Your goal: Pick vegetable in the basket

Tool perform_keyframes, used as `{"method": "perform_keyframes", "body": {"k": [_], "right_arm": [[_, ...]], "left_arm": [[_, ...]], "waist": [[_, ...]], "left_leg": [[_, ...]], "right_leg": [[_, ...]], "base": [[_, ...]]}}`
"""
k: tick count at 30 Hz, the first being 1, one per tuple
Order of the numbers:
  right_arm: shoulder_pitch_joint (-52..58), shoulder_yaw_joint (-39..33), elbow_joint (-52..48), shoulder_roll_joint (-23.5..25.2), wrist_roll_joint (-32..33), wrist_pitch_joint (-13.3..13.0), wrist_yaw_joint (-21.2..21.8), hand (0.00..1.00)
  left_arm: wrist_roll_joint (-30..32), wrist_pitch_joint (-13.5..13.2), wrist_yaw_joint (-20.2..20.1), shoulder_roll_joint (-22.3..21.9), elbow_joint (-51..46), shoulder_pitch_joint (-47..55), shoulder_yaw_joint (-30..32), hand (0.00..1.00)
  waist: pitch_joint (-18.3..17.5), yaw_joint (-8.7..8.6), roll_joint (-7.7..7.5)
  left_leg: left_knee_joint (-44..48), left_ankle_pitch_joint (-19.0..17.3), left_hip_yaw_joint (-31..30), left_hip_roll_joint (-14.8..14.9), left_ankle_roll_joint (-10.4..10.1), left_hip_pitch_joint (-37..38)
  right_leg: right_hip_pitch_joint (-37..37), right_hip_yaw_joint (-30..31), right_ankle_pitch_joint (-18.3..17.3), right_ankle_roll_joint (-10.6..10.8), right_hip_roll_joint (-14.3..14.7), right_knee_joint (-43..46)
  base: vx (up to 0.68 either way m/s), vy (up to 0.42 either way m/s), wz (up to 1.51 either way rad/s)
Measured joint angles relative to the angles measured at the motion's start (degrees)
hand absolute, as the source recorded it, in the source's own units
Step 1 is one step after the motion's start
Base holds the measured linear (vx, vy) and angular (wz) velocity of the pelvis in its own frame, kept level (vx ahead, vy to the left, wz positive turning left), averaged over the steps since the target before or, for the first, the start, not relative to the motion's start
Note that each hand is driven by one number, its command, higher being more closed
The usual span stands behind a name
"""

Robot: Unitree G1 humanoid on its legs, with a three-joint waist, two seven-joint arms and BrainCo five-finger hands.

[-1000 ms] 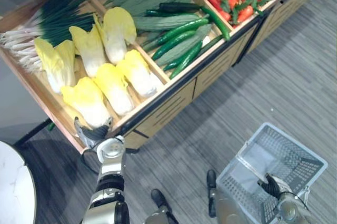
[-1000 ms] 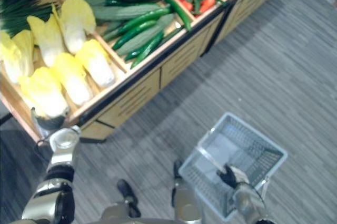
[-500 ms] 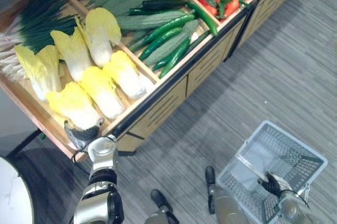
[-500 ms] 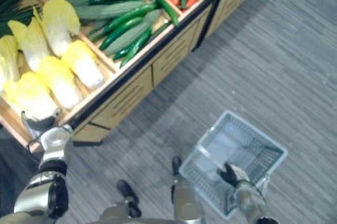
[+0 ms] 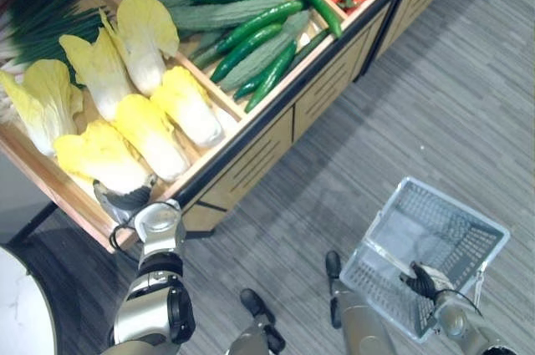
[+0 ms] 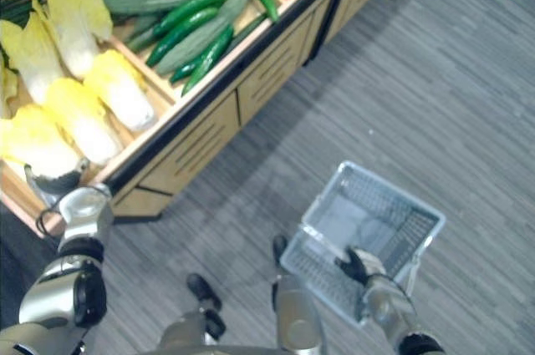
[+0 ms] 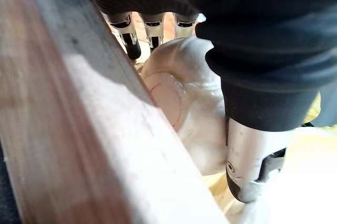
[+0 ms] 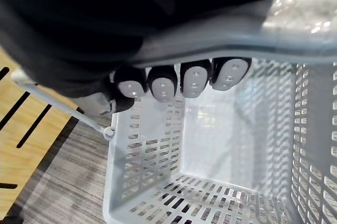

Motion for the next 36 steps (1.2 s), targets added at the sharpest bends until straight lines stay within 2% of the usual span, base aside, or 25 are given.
{"method": "perform_keyframes", "body": {"k": [10,16,21,23,24,25,29,32,36], "right_arm": [[0.0,0.53,-0.36,0.13,-0.02,-0.06,-0.04,1.0],[0.01,-0.29,2.35,0.83,-0.03,-0.04,-0.09,1.0],[0.13,-2.56,4.69,1.51,-0.02,0.42,-0.06,1.0],[0.21,-2.91,5.2,1.67,-0.02,0.51,-0.05,1.0],[0.41,-4.84,5.81,2.76,-0.04,1.92,0.03,1.0],[0.43,-5.03,5.82,2.8,-0.04,2.1,0.03,1.0],[1.07,-6.16,5.83,3.05,-0.05,2.43,0.04,1.0],[2.5,-8.75,6.67,3.59,-0.05,2.85,0.26,1.0],[2.89,-9.78,6.8,3.74,-0.09,4.13,1.34,1.0]], "left_arm": [[-0.03,-0.11,0.06,0.33,0.15,-0.09,0.02,1.0],[-4.5,-2.22,-0.63,-1.04,-0.03,0.83,-0.83,1.0],[-6.83,-3.52,-4.0,-2.03,-1.13,2.52,-2.91,1.0],[-7.28,-4.06,-4.13,-2.66,-1.42,2.63,-3.48,1.0],[-10.31,-5.51,-4.27,-4.94,-5.78,5.74,-5.13,1.0],[-10.31,-5.84,-4.26,-5.23,-6.43,6.06,-5.67,1.0],[-10.78,-5.35,-4.42,-6.47,-10.56,8.0,-7.1,1.0],[-11.37,-6.0,-5.36,-11.1,-20.27,13.18,-7.87,1.0],[-12.9,-6.32,-6.01,-11.93,-21.36,15.15,-8.42,1.0]], "waist": [[0.1,0.08,-0.07],[0.08,-0.19,-0.04],[0.08,-0.31,-0.05],[0.07,-0.34,-0.04],[-0.07,-0.3,0.2],[-0.09,-0.31,0.24],[-0.2,-0.3,0.36],[-0.5,-0.33,0.62],[-1.79,-0.12,0.68]], "left_leg": [[0.0,0.02,-0.03,0.06,0.04,0.08],[0.01,0.04,-1.05,-0.38,0.03,1.42],[0.01,0.05,-2.66,-0.83,0.04,2.24],[0.01,0.05,-3.19,-0.89,0.04,2.37],[0.0,0.02,-3.72,-1.2,0.03,4.17],[0.0,0.02,-4.47,-1.28,0.03,4.11],[0.0,0.01,-4.99,-1.38,0.05,4.15],[0.0,0.01,-7.37,-1.54,0.06,4.44],[-0.01,0.02,-7.93,-1.54,0.07,4.45]], "right_leg": [[0.29,-0.07,0.78,-0.06,0.04,-0.28],[2.55,-1.34,0.78,-0.06,-0.24,-0.94],[4.62,-2.74,0.79,0.0,-0.93,-1.7],[5.22,-3.32,0.78,0.01,-1.12,-1.89],[7.46,-3.76,0.75,0.05,-1.46,-2.15],[7.46,-3.89,0.74,0.06,-1.54,-2.12],[7.77,-4.5,0.74,0.07,-1.76,-1.99],[9.23,-6.08,0.49,0.36,-1.88,-1.98],[9.53,-6.56,0.46,0.37,-1.91,-1.88]], "base": [[0.0,0.0,0.0],[0.02,-0.008,0.06],[0.01,-0.003,0.15],[0.04,-0.007,0.17],[0.05,-0.014,0.19],[0.04,-0.018,0.13],[-0.01,-0.009,0.08],[0.01,-0.014,0.28],[0.0,-0.005,0.09]]}}
